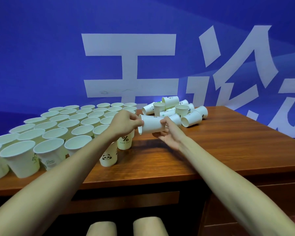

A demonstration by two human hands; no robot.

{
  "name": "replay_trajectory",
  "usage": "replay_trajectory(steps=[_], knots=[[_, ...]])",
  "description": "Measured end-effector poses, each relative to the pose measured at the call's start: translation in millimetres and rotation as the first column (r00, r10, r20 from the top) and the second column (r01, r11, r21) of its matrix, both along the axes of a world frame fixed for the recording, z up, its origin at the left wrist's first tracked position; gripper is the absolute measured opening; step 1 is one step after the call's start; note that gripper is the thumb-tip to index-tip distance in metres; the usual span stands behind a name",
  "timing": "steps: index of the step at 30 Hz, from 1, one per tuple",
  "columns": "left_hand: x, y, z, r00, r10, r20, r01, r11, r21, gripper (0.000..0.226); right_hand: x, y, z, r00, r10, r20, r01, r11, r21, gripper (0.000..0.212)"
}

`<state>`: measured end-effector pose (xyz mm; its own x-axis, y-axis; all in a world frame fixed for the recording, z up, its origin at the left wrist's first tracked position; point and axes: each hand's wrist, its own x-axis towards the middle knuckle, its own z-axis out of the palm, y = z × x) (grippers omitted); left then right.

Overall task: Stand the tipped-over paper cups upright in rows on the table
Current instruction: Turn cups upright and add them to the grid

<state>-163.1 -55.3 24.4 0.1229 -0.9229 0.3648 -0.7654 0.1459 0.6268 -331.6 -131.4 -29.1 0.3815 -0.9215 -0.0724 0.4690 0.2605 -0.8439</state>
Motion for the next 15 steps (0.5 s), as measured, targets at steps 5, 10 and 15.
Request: replay_trajectory(steps=[5,10,15], knots=[[4,1,-1,0.999,-0.021,-0.044,0.022,0.999,0.028,0.019,-2,-1,-4,0.999,-0.033,0.020,0.033,0.999,-0.007,0.033],[2,3,-1,0.998,-0.010,-0.066,0.014,0.998,0.060,0.021,-3,-1,-8,1.000,-0.011,0.005,0.012,0.999,-0.048,0.016],[-3,3,0,0.994,0.023,-0.104,-0.019,0.999,0.039,0.023,-3,-1,-11,1.000,0.015,0.004,-0.015,0.998,-0.064,0.021]])
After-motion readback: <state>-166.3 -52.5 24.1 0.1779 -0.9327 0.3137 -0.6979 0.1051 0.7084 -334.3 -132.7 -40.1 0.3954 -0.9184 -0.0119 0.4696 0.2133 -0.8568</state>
